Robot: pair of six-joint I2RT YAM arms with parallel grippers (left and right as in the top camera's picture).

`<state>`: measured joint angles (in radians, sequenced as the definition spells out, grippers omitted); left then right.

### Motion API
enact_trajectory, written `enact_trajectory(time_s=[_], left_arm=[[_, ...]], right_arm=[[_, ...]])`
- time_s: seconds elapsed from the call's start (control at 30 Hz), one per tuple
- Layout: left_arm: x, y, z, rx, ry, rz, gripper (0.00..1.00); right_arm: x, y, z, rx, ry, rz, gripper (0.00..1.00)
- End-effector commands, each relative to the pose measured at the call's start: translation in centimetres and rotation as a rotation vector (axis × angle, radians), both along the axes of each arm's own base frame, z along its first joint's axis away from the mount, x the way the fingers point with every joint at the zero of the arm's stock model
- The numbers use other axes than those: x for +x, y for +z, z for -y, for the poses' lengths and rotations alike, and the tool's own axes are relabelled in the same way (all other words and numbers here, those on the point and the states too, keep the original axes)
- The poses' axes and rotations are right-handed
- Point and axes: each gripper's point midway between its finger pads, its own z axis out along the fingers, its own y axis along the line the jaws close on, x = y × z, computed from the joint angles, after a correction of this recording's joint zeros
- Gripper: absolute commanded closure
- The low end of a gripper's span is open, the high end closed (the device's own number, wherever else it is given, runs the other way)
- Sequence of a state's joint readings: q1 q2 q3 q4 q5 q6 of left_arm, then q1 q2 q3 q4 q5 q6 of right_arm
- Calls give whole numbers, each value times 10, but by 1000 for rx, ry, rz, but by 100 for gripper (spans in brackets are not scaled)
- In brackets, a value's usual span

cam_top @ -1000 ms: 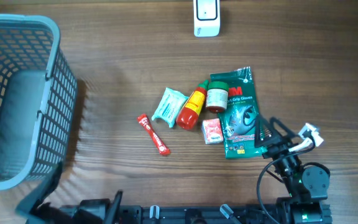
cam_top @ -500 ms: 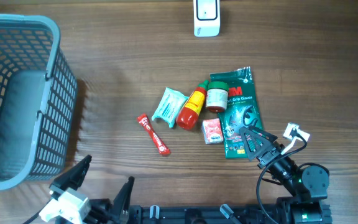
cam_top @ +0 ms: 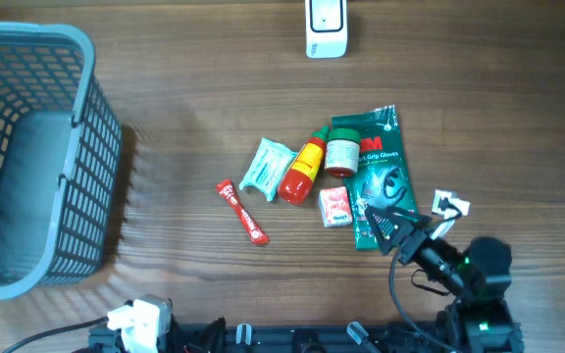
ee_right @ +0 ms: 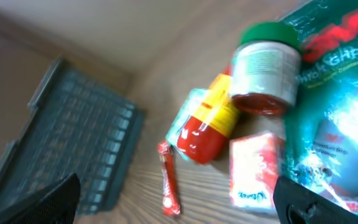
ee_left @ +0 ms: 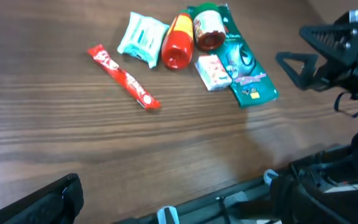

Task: Scan the item barcode
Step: 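Move the right gripper toward the orange Shine pack beside the glove pack, then grasp the orange Shine pack with the right gripper and lift it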

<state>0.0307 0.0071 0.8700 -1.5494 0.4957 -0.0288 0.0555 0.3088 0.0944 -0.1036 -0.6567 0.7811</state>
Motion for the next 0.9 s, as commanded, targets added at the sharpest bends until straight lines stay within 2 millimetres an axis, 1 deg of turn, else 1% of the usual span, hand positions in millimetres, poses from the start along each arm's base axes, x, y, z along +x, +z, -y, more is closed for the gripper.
enact_trajectory(time_s=[0.0,0.1,0.13,0.17,0.2,0.23,0.27,0.3,0.37,0.4,0.43,0.47,0.53,0.57,0.63,0.67,0.7,0.73,0.77,0.83,0.87], left_arm=[[-7,-8,0,-4,0,-45,0],[-7,-8,0,-4,0,-45,0],[-7,-8,0,-4,0,-45,0],[-7,-8,0,-4,0,-45,0],[-7,-8,0,-4,0,-45,0],[-7,-8,0,-4,0,-45,0],[-7,-8,0,-4,0,-45,0],[-7,-8,0,-4,0,-45,0],[-7,-8,0,-4,0,-45,0],[-7,-8,0,-4,0,-45,0],[-7,-8,0,-4,0,-45,0],[-7,-8,0,-4,0,-45,0],[-7,-8,0,-4,0,-45,0],[-7,-8,0,-4,0,-45,0],[-7,-8,0,-4,0,-45,0],[-7,-8,0,-4,0,-45,0],[-7,-8,0,-4,0,-45,0],[-7,-8,0,-4,0,-45,0],[-7,-8,0,-4,0,-45,0],[-7,-8,0,-4,0,-45,0],[-7,-8,0,-4,0,-45,0]], right_arm=[[17,31,16,-150,-71,5,1],[25,41,33,-270,-135,-116,0],[27,48,37,-281,-159,-170,1],[29,55,37,-261,-170,-228,1],[30,66,31,-201,-156,-316,1],[28,69,25,-162,-130,-359,0],[28,70,20,-132,-117,-386,0],[27,69,14,-58,-108,-452,0],[24,58,8,49,-138,-592,0],[24,53,6,72,-139,-633,0],[24,48,6,79,-141,-660,0],[25,38,6,62,-141,-693,0],[21,24,3,71,-148,-789,1],[18,14,0,92,-174,-873,4],[15,-2,-7,116,-216,-1004,22],[13,-11,-12,118,-238,-1068,26],[12,-21,-17,104,-258,-1114,27],[12,-32,-25,61,-252,-1137,29],[12,-40,-30,28,-239,-1143,29],[10,-54,-39,-46,-214,-1144,30],[12,-59,-43,-108,-176,-1096,29]])
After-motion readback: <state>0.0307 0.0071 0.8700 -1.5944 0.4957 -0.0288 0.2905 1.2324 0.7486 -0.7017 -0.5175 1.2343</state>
